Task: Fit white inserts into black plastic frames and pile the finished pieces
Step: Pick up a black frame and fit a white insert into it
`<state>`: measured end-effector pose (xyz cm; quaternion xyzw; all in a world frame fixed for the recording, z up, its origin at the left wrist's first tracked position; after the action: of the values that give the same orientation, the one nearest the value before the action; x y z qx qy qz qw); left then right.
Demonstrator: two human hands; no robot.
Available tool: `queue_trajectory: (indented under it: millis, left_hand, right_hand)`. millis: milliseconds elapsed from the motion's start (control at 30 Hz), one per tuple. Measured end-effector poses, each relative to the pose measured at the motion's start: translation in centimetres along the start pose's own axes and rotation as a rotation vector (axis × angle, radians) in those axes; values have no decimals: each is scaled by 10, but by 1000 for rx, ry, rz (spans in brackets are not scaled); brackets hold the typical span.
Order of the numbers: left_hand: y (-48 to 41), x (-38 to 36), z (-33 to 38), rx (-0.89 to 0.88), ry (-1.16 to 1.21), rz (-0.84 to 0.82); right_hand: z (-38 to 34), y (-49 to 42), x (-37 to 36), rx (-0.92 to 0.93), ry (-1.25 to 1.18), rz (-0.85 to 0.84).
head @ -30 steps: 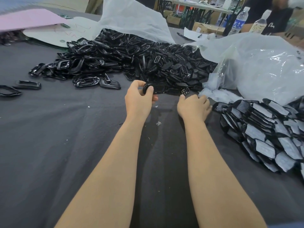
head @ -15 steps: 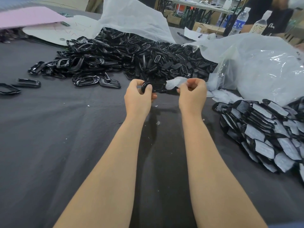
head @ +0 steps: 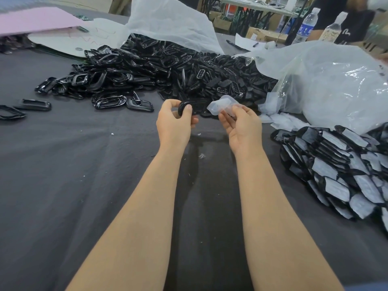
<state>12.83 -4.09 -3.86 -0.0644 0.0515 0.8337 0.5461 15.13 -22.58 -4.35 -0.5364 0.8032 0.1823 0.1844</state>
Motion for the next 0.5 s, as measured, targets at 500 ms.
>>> queue_trajectory:
  millis: [500]
  left_hand:
    - [0, -15, -6, 88, 11, -152]
  right_hand:
    - [2, 2, -15, 121, 199, -122]
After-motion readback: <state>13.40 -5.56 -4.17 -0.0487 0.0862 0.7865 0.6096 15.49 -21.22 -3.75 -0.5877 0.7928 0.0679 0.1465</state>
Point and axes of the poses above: each hand's wrist, its own y-axis away from the middle knuckle, its own x-axis out of the back of the hand, z = x × y, the point moved 9 cm from there along -y, towards the middle knuckle, and after that the axes turned 5 degrees about x, right-handed, at the moved point
